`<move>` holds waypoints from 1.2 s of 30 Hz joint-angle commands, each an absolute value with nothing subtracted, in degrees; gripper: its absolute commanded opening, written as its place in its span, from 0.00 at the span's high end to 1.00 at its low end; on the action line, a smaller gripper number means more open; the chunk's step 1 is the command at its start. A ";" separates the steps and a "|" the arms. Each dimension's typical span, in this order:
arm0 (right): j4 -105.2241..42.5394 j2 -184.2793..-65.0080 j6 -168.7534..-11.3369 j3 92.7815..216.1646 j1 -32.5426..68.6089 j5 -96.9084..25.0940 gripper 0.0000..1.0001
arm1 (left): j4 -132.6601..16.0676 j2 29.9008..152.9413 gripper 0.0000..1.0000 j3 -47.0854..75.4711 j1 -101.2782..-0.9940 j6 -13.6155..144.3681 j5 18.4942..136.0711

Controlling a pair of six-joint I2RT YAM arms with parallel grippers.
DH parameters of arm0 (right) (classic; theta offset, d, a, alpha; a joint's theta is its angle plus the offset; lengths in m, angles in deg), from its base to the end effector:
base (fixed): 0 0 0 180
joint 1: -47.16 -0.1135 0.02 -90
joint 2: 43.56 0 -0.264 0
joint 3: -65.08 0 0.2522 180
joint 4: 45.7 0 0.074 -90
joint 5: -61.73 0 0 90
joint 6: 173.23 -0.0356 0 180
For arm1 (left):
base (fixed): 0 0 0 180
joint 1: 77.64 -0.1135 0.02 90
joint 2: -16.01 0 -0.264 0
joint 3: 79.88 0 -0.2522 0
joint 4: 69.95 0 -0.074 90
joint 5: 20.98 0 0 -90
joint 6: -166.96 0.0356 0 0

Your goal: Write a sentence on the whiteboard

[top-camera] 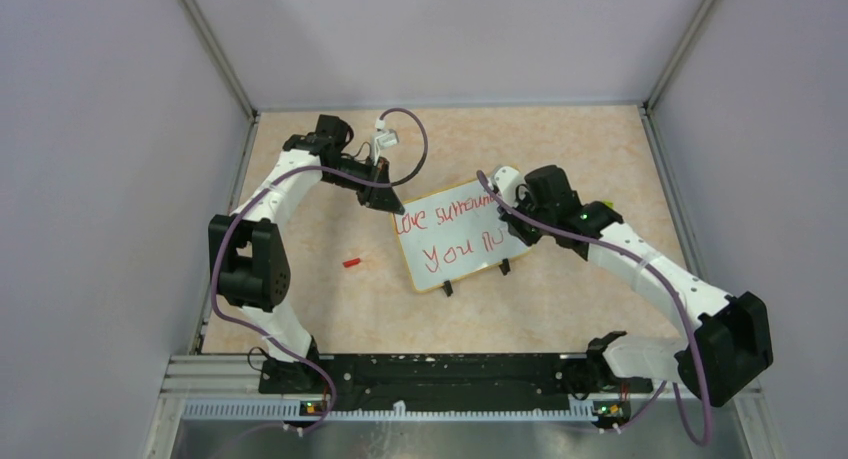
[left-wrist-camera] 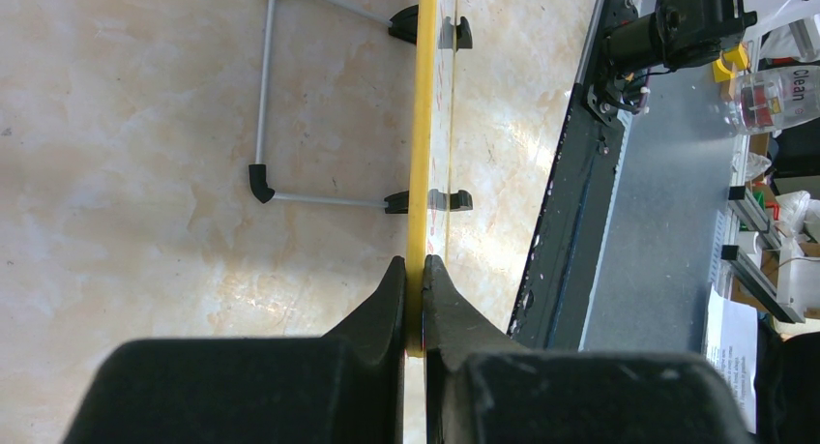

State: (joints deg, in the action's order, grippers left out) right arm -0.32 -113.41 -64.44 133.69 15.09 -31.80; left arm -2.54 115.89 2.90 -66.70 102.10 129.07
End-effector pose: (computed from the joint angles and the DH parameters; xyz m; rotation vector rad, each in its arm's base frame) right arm 0.2161 0.1380 0.2763 -1.0528 2.1460 0.1831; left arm 0.3363 -0.0964 0.2756 0.9634 2.1804 -1.3086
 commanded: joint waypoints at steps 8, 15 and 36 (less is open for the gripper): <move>-2.16 -113.92 -66.00 135.35 12.63 -34.36 1.00 | -2.94 115.07 1.00 2.82 -66.21 102.13 126.87; -1.73 -113.49 -65.75 133.77 12.44 -33.52 1.00 | -2.98 115.08 1.00 2.70 -66.21 102.18 126.79; 1.17 -109.94 -66.21 135.10 12.52 -35.23 1.00 | -2.98 114.81 1.00 2.67 -66.21 102.01 126.80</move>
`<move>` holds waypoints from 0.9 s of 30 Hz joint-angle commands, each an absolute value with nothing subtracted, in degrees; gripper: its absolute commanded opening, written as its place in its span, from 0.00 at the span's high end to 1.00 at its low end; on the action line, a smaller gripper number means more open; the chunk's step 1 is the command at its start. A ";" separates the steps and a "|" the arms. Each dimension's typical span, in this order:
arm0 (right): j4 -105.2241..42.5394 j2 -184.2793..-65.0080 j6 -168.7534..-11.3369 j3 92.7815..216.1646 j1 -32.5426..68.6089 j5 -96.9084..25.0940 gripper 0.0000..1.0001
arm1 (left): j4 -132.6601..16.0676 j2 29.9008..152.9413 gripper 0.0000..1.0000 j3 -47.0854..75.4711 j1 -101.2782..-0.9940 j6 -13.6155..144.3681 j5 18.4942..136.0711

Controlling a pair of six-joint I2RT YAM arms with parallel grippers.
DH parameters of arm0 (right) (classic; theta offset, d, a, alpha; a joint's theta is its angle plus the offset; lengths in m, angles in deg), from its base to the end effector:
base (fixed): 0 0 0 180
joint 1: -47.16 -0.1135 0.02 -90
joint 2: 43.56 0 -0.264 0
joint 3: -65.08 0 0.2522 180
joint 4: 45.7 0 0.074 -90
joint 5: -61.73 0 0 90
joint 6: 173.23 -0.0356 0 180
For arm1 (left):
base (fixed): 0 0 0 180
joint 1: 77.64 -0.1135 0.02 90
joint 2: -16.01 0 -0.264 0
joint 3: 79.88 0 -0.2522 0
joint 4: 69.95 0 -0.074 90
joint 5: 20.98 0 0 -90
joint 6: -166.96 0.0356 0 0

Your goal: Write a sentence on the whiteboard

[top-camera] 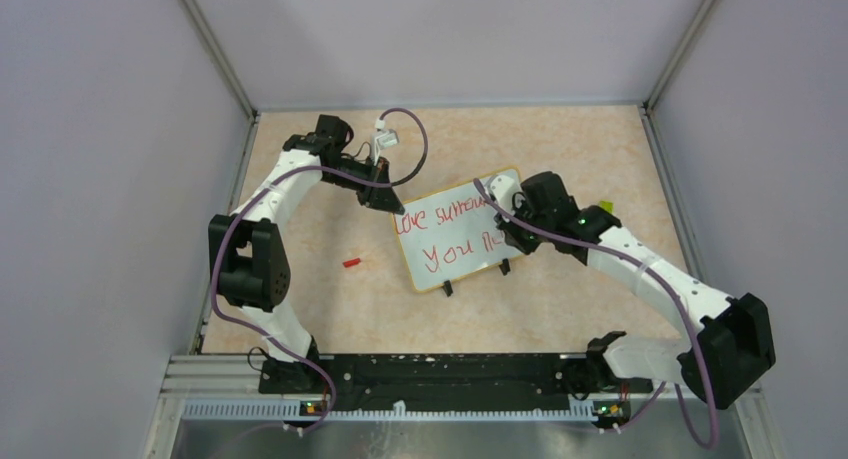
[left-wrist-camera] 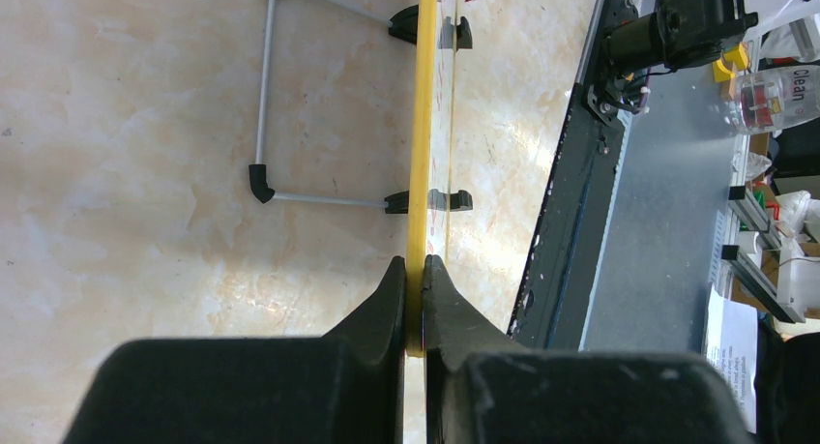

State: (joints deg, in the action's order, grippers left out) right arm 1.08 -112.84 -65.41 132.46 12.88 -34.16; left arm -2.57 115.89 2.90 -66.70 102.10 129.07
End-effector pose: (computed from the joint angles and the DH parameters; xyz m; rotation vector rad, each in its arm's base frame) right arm 0.2053 0.1443 0.2699 -1.1095 2.1625 0.2549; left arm 0.3364 -0.0964 0.2756 0.9636 2.1799 -1.3083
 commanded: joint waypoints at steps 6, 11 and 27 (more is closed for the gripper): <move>1.02 -110.46 -66.27 135.45 12.53 -35.70 1.00 | -2.86 114.68 1.00 2.55 -66.12 101.91 126.84; 0.09 -111.37 -66.89 135.82 14.50 -33.65 1.00 | -2.93 114.44 1.00 2.67 -66.12 101.92 126.83; 0.81 -110.75 -65.74 135.68 20.29 -39.60 1.00 | -3.05 114.94 1.00 2.50 -66.12 101.66 126.64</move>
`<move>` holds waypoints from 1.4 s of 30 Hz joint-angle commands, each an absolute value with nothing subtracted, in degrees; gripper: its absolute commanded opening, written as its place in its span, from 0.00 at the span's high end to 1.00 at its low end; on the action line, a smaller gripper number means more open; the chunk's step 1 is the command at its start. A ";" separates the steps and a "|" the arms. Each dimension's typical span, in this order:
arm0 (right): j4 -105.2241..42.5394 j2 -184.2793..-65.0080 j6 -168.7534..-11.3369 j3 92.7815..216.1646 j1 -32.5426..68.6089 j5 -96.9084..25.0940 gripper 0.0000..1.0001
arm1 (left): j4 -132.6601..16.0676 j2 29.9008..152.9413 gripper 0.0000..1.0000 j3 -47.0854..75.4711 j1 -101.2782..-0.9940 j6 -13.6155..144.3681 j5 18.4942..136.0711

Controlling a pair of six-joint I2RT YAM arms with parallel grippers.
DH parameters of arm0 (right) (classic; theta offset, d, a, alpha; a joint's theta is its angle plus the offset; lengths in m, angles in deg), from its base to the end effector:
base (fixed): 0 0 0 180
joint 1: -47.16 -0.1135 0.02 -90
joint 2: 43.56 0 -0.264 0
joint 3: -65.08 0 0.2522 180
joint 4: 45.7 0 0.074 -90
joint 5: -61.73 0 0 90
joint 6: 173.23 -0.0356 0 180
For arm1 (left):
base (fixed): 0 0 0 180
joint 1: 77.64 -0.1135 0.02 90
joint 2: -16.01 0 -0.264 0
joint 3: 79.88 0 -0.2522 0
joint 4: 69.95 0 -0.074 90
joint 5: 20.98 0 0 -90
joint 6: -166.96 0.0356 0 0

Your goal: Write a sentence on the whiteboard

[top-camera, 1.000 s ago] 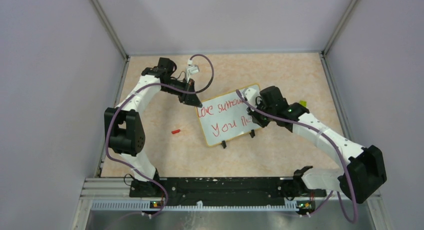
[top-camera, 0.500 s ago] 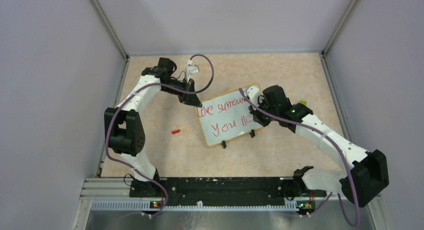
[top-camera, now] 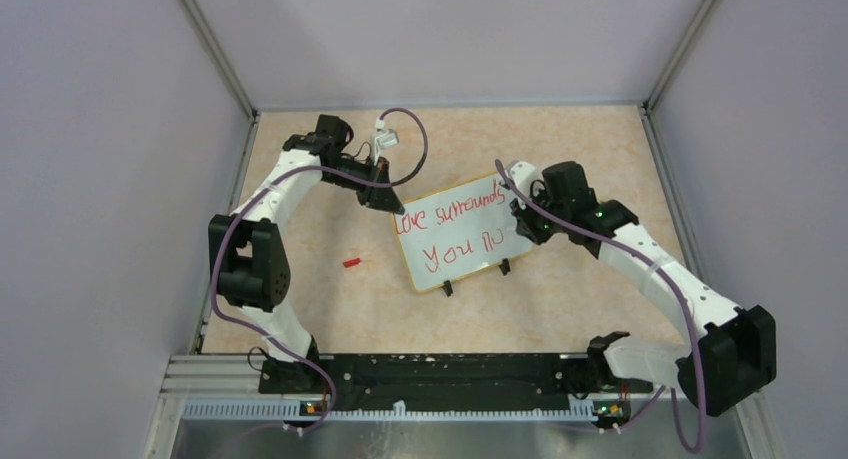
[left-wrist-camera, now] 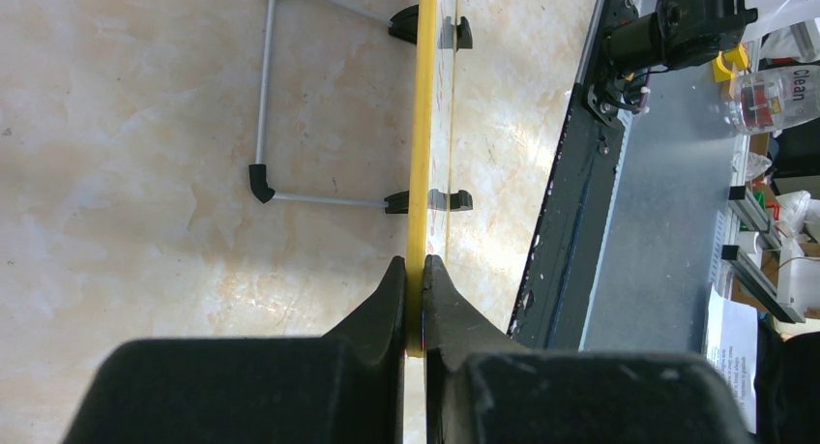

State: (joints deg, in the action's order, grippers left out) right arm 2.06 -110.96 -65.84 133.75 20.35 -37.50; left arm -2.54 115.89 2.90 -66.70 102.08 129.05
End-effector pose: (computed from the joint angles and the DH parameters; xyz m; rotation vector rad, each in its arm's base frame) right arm 0.2168 0.1160 0.2837 -0.9682 2.1801 0.2699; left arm 0.3363 -0.0964 0.2756 0.9631 2.1809 -1.3083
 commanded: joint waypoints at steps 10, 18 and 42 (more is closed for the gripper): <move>-1.30 -113.11 -64.80 134.66 20.00 -38.93 1.00 | -3.23 114.71 1.00 2.82 -66.12 101.65 126.33; -1.89 -112.57 -64.48 130.72 19.91 -36.97 1.00 | -3.18 115.07 1.00 2.76 -66.12 101.73 126.27; -2.03 -113.26 -64.45 135.68 19.91 -34.68 1.00 | -3.16 114.89 1.00 2.85 -66.12 101.83 126.14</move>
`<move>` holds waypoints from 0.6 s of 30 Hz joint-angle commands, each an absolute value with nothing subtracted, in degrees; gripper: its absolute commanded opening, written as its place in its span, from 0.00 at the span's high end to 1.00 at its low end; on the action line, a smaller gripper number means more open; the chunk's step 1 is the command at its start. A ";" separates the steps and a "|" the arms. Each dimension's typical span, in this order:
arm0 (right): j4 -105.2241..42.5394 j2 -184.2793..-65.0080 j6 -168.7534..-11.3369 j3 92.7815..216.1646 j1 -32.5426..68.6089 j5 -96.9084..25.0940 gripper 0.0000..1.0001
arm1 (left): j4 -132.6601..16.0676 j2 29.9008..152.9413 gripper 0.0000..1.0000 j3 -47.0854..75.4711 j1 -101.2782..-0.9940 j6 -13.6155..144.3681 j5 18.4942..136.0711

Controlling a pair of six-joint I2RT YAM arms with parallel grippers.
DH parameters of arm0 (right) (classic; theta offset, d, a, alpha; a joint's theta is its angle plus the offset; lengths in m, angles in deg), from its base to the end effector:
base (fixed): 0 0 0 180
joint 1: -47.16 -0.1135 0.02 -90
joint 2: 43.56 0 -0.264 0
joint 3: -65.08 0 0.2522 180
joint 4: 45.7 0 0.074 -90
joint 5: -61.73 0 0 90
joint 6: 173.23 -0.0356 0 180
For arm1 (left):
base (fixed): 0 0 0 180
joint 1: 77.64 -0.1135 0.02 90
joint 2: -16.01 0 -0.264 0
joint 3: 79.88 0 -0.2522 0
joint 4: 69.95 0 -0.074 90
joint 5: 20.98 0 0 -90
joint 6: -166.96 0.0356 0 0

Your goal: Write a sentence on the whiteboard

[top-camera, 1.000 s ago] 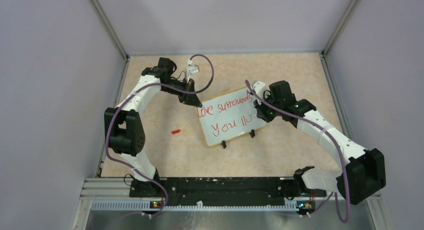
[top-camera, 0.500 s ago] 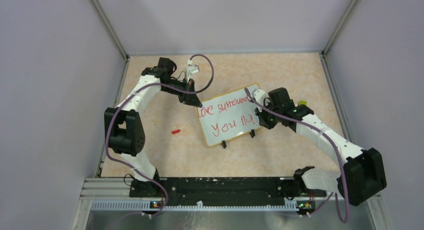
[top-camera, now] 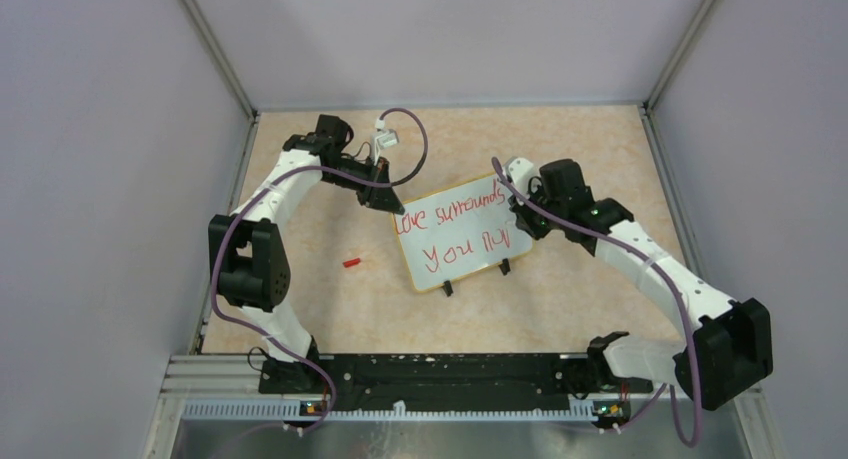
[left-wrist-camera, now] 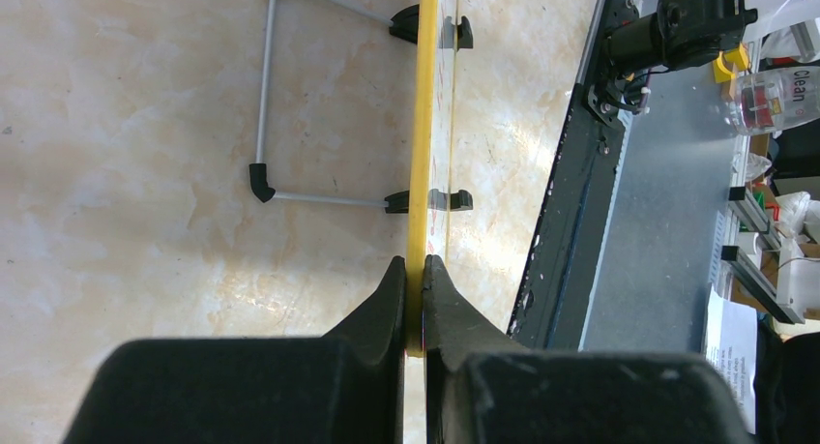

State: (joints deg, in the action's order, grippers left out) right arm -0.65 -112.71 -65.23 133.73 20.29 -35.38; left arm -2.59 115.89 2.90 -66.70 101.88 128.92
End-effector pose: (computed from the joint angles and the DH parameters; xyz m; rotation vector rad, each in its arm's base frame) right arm 0.2253 0.1191 0.2800 -0.9594 2.1661 0.2215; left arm 0.3364 -0.0964 0.2756 0.9600 2.1844 -1.3067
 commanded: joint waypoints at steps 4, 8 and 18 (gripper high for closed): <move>-1.67 -112.62 -64.25 133.24 19.91 -34.81 1.00 | -3.11 115.06 1.00 2.87 -66.12 101.81 126.22; -1.29 -111.44 -64.08 130.19 19.91 -34.66 1.00 | -3.07 114.98 1.00 2.84 -66.12 101.91 126.28; -0.91 -110.51 -63.49 128.77 19.91 -33.86 1.00 | -3.19 115.16 1.00 2.73 -66.12 101.83 126.41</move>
State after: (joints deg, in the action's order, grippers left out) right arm 0.90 -111.81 -64.42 127.48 20.27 -35.03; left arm -2.59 115.89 2.90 -66.70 101.84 128.94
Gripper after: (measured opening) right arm 0.084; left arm 0.077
